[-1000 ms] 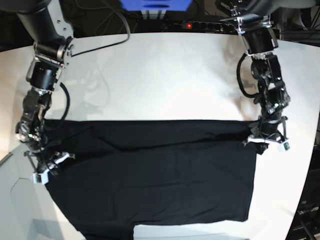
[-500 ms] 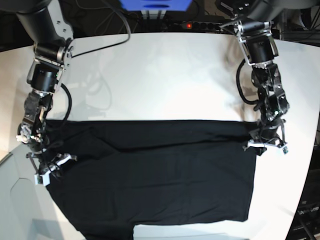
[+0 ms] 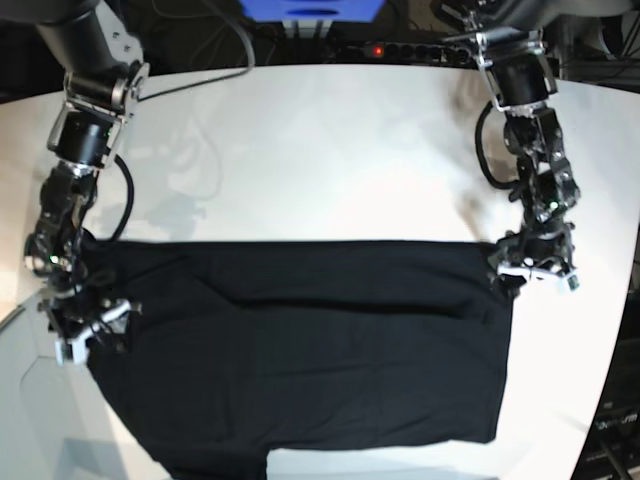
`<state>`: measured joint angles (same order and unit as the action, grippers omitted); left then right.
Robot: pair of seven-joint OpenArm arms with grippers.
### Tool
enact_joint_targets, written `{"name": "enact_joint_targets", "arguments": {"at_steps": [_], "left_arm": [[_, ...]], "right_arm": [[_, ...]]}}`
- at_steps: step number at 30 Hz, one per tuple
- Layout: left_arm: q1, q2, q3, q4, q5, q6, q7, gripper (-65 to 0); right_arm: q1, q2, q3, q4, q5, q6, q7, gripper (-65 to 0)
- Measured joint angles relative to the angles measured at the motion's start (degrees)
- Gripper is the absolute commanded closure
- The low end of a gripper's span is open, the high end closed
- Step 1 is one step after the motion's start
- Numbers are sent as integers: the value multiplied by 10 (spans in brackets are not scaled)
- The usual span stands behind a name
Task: Fold the T-shirt properly
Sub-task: 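Lift the shoulder corners with both grippers and pull them toward the robot, then drag the held shirt edge with both grippers, flattening the shirt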
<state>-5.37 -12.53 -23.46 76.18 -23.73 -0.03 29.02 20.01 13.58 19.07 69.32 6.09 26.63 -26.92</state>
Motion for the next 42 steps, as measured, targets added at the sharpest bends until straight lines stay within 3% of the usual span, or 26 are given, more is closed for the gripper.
{"name": "enact_joint_targets", "arguments": {"at_steps": [8, 14, 24, 33, 35, 39, 42], "left_arm": [[10, 5, 0, -52, -1, 0, -2, -408], [-11, 2, 0, -88, 2, -2, -18, -397], [-12, 4, 4, -116, -1, -2, -64, 0], [-11, 3, 4, -116, -3, -2, -62, 0], [-12, 3, 3, -116, -1, -2, -61, 0], [-8, 3, 3, -116, -3, -2, -64, 0], [13, 3, 3, -96, -8, -10, -67, 0]], "right_arm": [[-86, -2, 8, 58, 3, 1, 0, -316], [-105, 2, 101, 58, 0, 0, -1, -318], [-120, 10, 134, -11, 3, 0, 1, -319], [-76, 31, 133, -111, 4, 0, 20, -304], [-74, 37, 133, -124, 7, 0, 28, -248], [-79, 47, 133, -127, 12, 0, 26, -8], [-80, 47, 133, -127, 13, 0, 24, -3]]}}
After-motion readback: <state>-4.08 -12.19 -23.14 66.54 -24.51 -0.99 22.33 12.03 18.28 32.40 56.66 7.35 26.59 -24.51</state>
